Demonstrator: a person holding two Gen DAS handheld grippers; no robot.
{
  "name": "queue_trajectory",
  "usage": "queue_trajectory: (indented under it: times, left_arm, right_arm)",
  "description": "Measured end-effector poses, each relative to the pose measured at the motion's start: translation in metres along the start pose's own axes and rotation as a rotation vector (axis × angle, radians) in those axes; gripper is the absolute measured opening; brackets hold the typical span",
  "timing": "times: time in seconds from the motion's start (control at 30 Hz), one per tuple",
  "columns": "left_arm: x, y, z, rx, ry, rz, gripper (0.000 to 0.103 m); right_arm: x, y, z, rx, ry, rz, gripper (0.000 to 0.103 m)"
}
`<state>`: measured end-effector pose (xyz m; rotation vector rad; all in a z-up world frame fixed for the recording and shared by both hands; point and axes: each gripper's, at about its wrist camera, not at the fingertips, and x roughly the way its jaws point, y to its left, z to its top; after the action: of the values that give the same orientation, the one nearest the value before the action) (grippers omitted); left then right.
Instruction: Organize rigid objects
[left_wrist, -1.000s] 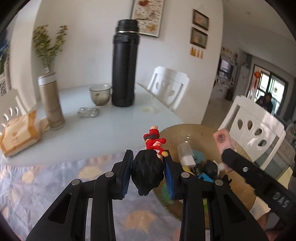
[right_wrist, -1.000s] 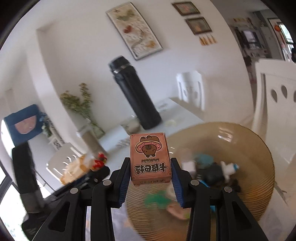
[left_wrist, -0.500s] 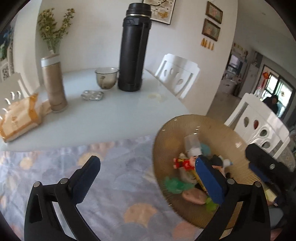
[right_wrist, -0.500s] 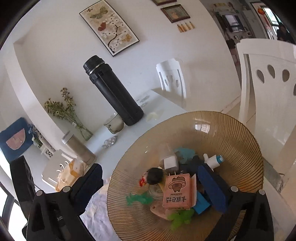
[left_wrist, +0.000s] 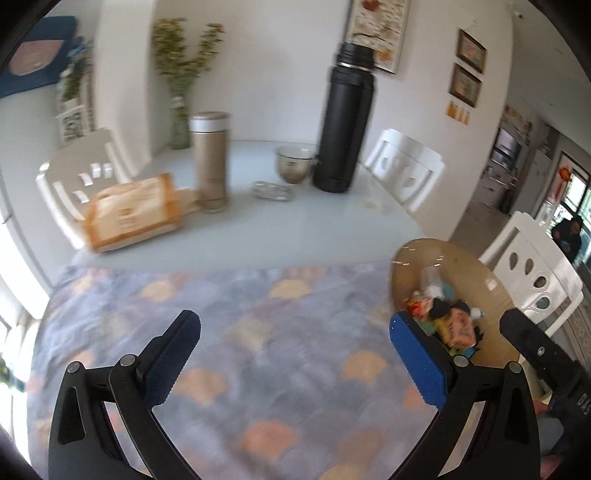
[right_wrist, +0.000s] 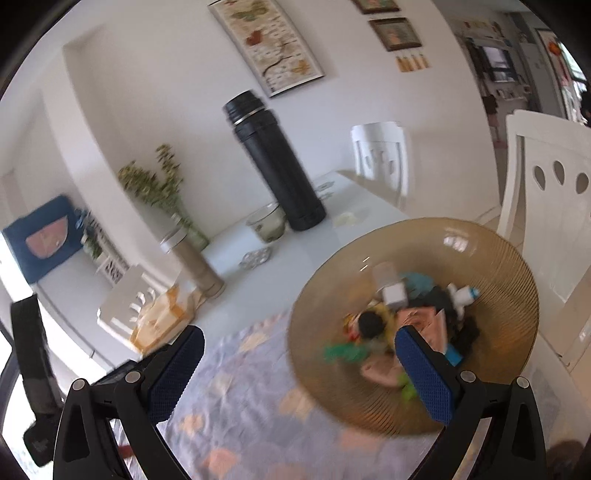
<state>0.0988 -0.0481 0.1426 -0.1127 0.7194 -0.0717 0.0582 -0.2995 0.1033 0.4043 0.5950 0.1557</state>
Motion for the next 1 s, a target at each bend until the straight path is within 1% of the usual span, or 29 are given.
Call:
queue_trajectory:
  times: [0.13, 0.23, 0.27, 0.37, 0.4, 0.5, 0.53, 0.6, 0.7, 0.83, 0.9, 0.93, 0.97, 1.0]
  left_arm:
    - [-0.028, 0.032, -0.023, -0.012, 0.002, 0.052, 0.103]
    - [-0.042, 0.051, -0.051, -0.008, 0.034, 0.094, 0.103]
    - [-0.045, 0.056, -0.061, -0.003, 0.044, 0.097, 0.103]
    - [-0.048, 0.063, -0.092, 0.006, 0.078, 0.078, 0.103]
    - [-0.047, 0.064, -0.104, 0.012, 0.096, 0.066, 0.103]
    - [-0.040, 0.062, -0.133, 0.032, 0.139, 0.059, 0.103]
    - [-0.037, 0.062, -0.142, 0.038, 0.158, 0.059, 0.103]
    - [-0.034, 0.063, -0.156, 0.044, 0.177, 0.051, 0.103]
    - [-0.028, 0.063, -0.166, 0.052, 0.197, 0.055, 0.103]
    - [-0.021, 0.061, -0.165, 0.071, 0.214, 0.062, 0.102]
    - [-0.015, 0.057, -0.166, 0.095, 0.213, 0.085, 0.102]
    - [-0.009, 0.055, -0.169, 0.114, 0.221, 0.099, 0.103]
    - [-0.005, 0.057, -0.174, 0.108, 0.220, 0.090, 0.103]
    - [0.000, 0.061, -0.179, 0.082, 0.217, 0.076, 0.102]
  right_arm:
    - [-0.005, 0.031, -0.027, -0.093, 0.049, 0.003, 0.103]
    - [-0.008, 0.051, -0.055, -0.174, 0.089, 0.011, 0.103]
    - [-0.008, 0.054, -0.065, -0.198, 0.103, 0.010, 0.103]
    - [-0.005, 0.057, -0.102, -0.276, 0.174, 0.013, 0.103]
    - [-0.001, 0.054, -0.116, -0.287, 0.216, 0.005, 0.103]
    - [0.005, 0.047, -0.140, -0.288, 0.293, 0.009, 0.103]
    - [0.007, 0.046, -0.148, -0.305, 0.315, 0.002, 0.103]
    - [0.008, 0.045, -0.161, -0.349, 0.319, -0.033, 0.103]
    - [0.010, 0.044, -0.172, -0.398, 0.330, -0.051, 0.103]
    - [0.020, 0.046, -0.174, -0.426, 0.338, -0.078, 0.103]
    - [0.026, 0.044, -0.176, -0.432, 0.348, -0.085, 0.103]
    - [0.035, 0.043, -0.180, -0.439, 0.379, -0.101, 0.103]
    - [0.040, 0.046, -0.182, -0.468, 0.395, -0.139, 0.103]
    - [0.040, 0.047, -0.181, -0.478, 0.375, -0.190, 0.103]
